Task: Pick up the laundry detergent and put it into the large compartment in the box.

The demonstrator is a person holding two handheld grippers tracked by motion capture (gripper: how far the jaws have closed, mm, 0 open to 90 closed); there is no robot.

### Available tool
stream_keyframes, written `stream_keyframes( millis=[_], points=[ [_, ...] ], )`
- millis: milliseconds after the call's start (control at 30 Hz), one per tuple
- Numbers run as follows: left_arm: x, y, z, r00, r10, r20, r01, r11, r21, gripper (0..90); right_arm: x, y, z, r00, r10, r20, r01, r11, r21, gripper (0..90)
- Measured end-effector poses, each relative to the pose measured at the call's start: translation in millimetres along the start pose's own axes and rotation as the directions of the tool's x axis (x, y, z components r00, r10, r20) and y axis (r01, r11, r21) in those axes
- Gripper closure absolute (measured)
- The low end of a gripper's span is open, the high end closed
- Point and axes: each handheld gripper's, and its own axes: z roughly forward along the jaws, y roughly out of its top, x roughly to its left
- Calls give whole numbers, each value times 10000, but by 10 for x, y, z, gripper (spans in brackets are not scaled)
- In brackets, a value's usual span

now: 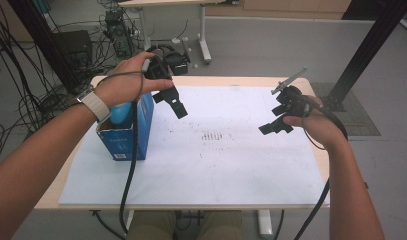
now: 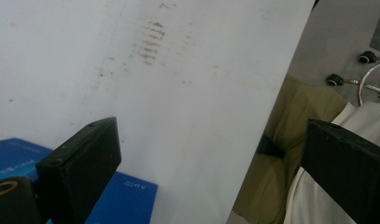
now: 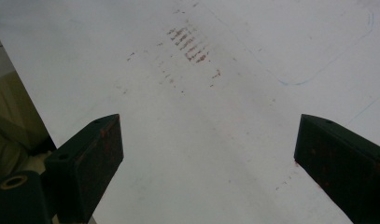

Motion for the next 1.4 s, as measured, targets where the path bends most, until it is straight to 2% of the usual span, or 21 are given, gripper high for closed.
stream_keyframes(
  millis=[133,300,467,667,933,1067,1400],
  points=[
    [-19,32,81,9995,206,223,-209,9997,146,56,3,-13,4,10000,45,2,-45,10000,-9,79],
    [-41,52,182,9982,517,300,-522,9985,189,57,5,-37,16,9999,97,-31,-97,10000,-8,79],
    [-85,96,293,9971,720,229,-729,9965,415,57,-3,-74,14,9998,174,-4,-174,9998,-28,79],
    [-100,121,413,9953,922,310,-935,9946,455,57,-4,-109,7,9998,220,34,-219,9997,-45,79],
    [-187,157,539,9915,1264,306,-1280,9901,577,58,17,-126,-5,9997,231,86,-231,9997,-82,79],
    [-226,173,576,9909,1327,202,-1338,9887,670,58,27,-127,-5,9996,254,85,-253,9996,-96,79],
    [-197,154,627,9929,1151,298,-1167,9913,609,58,12,-172,3,9992,367,135,-365,9992,-172,79]
  ],
)
